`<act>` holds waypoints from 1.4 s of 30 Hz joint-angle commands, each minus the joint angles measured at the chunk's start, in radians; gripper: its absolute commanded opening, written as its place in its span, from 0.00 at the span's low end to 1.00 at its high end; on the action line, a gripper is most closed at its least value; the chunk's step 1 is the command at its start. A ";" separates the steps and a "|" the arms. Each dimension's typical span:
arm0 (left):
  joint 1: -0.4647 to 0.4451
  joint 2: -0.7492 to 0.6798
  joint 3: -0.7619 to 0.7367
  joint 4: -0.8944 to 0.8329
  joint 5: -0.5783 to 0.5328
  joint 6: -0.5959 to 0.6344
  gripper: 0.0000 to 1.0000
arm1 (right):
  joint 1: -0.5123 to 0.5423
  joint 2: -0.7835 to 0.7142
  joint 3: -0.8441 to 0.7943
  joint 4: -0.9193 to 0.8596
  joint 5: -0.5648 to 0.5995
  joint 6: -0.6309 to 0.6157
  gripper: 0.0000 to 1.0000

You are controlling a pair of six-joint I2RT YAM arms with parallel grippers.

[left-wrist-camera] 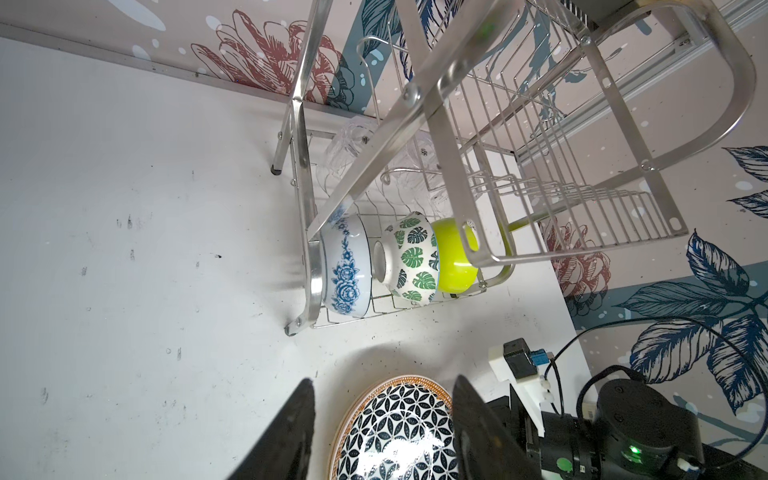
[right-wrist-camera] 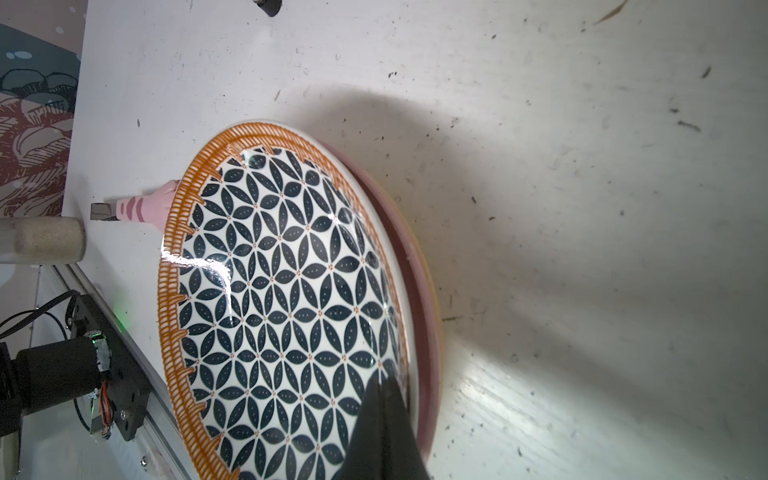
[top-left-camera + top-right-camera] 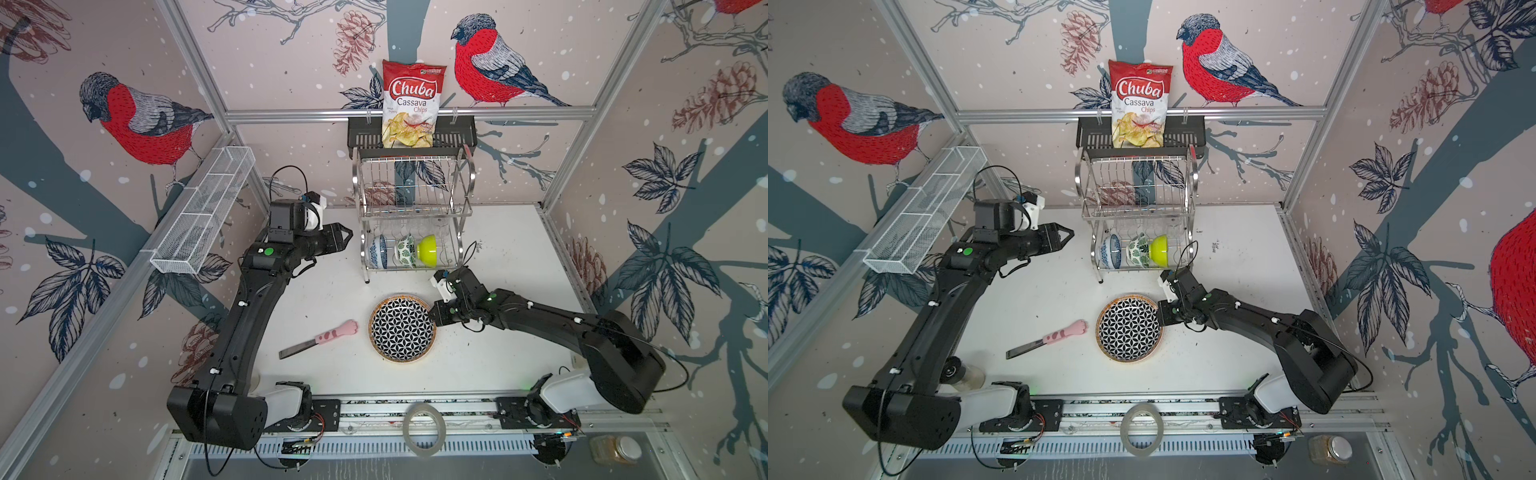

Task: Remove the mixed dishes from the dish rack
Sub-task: 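Open the right gripper and raise it toward the lime-green bowl in the rack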

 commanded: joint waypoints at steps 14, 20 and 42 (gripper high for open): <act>-0.014 -0.079 -0.130 0.150 -0.146 0.029 0.67 | -0.081 -0.215 0.125 0.071 0.131 -0.095 0.07; -0.077 -0.125 -0.241 0.274 -0.198 0.018 0.83 | -0.147 -0.125 0.158 0.091 0.087 -0.111 0.06; -0.104 -0.042 -0.351 0.505 -0.303 -0.016 0.81 | -0.274 -0.031 0.077 0.520 -0.115 -0.114 0.49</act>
